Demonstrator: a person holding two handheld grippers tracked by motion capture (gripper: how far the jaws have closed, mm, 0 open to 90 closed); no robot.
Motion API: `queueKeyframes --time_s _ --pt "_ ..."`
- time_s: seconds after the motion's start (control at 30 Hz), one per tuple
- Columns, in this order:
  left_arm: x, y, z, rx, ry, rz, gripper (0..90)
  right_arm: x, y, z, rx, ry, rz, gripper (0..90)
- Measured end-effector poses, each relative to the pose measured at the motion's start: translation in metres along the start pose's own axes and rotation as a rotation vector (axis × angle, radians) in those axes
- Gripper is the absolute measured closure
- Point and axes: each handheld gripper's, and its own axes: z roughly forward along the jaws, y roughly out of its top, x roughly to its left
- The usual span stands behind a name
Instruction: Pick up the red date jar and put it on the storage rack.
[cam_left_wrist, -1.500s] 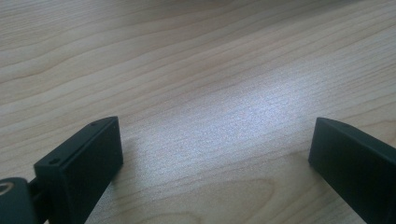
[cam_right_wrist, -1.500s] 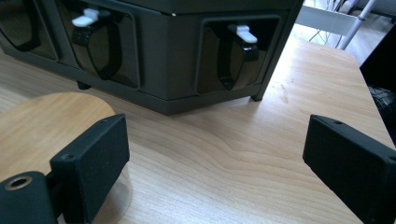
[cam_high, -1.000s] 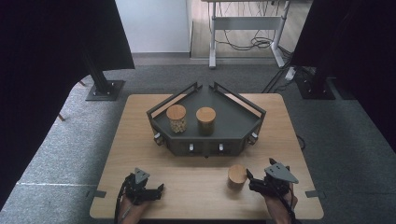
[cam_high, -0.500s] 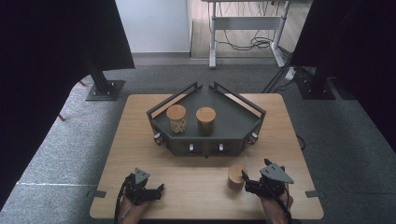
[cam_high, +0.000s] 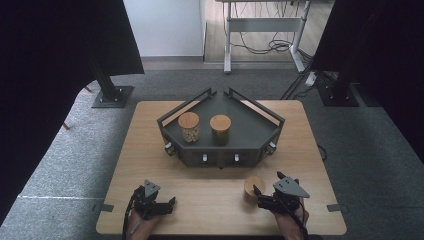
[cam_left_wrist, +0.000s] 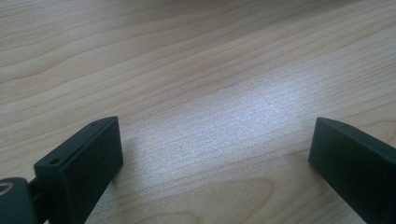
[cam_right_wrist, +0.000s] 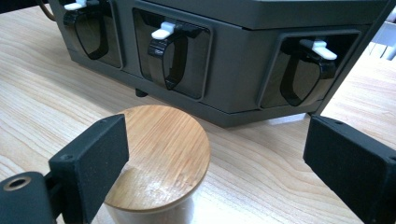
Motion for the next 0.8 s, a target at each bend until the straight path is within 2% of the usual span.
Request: queueKeyframes --time_s 0.8 --pt "0.0001 0.0 0.0 0.0 0.0 0.0 2.6 0.0097 -0.0008 0.0063 -0.003 0.058 -0.025 6.1"
